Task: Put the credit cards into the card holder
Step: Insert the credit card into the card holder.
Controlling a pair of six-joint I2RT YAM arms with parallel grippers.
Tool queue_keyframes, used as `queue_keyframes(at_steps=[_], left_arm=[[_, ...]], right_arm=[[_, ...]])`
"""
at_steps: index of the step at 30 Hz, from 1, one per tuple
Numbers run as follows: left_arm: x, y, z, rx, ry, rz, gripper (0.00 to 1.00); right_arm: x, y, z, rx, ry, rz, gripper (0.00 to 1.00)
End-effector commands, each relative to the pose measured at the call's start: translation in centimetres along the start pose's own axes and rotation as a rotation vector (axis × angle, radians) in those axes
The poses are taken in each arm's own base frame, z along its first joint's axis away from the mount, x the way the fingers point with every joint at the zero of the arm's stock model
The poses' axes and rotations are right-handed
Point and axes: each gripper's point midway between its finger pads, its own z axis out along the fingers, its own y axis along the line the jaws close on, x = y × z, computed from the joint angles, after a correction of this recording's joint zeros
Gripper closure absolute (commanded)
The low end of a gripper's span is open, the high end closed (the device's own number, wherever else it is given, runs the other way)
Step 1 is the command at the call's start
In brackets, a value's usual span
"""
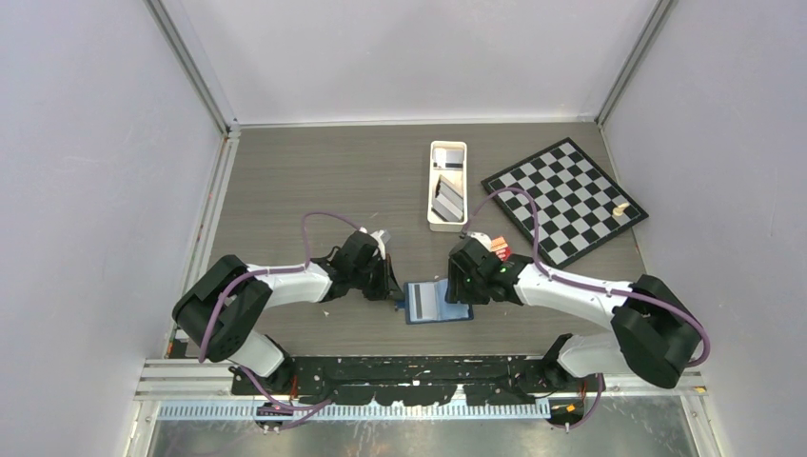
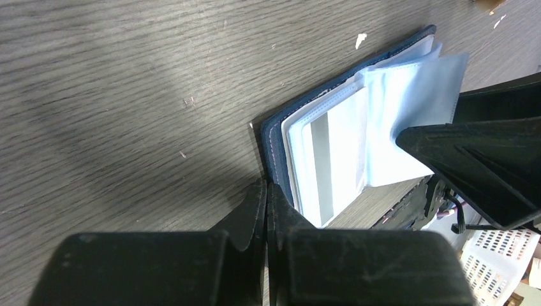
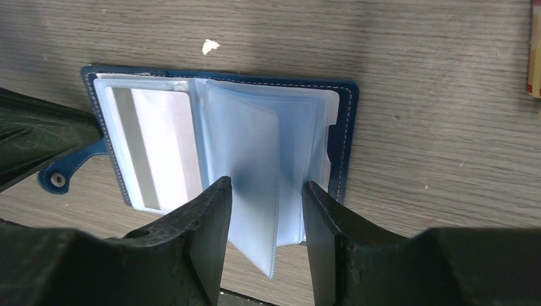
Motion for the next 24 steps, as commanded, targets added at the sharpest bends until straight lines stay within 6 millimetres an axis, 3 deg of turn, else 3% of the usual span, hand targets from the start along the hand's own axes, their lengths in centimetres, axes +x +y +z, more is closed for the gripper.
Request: queue_keyframes(at_steps=[1, 10, 24], left_arm=[[-1.0, -0.9, -0.2, 0.021, -0.026, 0.028, 1.00], [-0.9, -0.9, 0.1, 0.025, -0.021, 0.023, 1.00], [-0.8, -0.9, 0.1, 0.027, -0.017, 0.018, 1.00]], right_arm=[[-1.4, 2.4, -1.4, -0.102, -0.049, 0.028, 0.47], [-2.8, 3.5, -3.3, -0.147, -0.093, 0.037, 0.45], [-3.0, 5.4, -3.1, -0.222, -0.087, 0.037, 0.46]])
